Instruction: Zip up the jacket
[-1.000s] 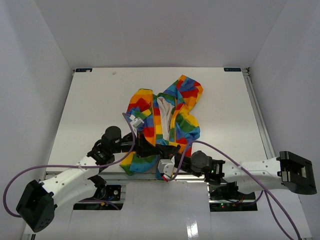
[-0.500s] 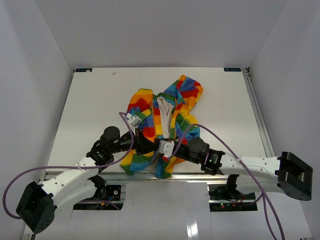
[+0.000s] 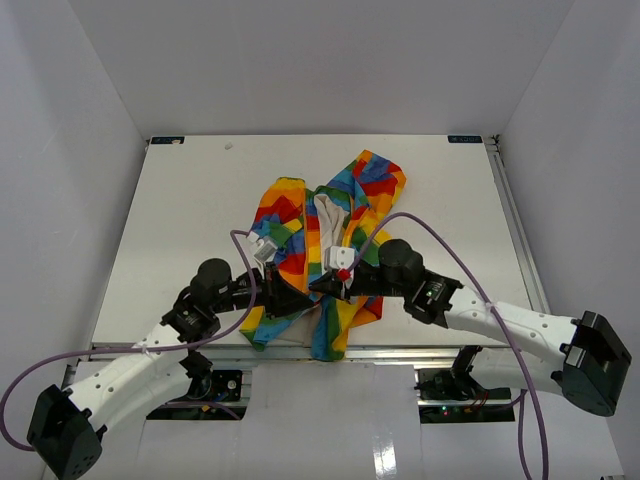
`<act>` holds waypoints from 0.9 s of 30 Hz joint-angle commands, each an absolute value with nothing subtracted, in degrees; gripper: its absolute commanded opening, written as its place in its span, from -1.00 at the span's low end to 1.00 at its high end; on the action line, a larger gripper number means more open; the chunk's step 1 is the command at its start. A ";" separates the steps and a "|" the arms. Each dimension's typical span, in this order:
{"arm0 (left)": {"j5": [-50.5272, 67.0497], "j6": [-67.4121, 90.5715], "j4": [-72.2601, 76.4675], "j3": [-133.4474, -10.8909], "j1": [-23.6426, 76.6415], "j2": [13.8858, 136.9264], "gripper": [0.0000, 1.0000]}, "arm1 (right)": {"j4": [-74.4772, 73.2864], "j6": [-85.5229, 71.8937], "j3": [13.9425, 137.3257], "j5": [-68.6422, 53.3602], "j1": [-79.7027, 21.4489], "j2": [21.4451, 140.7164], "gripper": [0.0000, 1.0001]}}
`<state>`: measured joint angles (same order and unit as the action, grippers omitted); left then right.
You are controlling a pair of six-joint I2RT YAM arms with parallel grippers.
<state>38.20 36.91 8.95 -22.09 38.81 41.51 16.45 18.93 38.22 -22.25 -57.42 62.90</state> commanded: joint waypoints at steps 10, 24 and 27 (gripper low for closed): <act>51.24 37.97 12.49 -21.36 40.34 36.64 -1.00 | 17.68 7.89 39.81 -35.06 -43.40 70.59 -0.85; 22.50 28.06 -11.42 -32.54 40.34 40.46 -0.42 | 27.57 -2.44 35.65 -36.33 -43.20 67.23 -0.84; 19.39 26.33 -12.43 -34.55 40.29 44.37 -0.37 | 29.00 -4.27 34.83 -35.50 -43.42 66.52 -0.85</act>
<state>29.16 30.64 -6.14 -30.53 40.29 40.34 22.53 0.24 35.94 -34.79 -42.89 68.72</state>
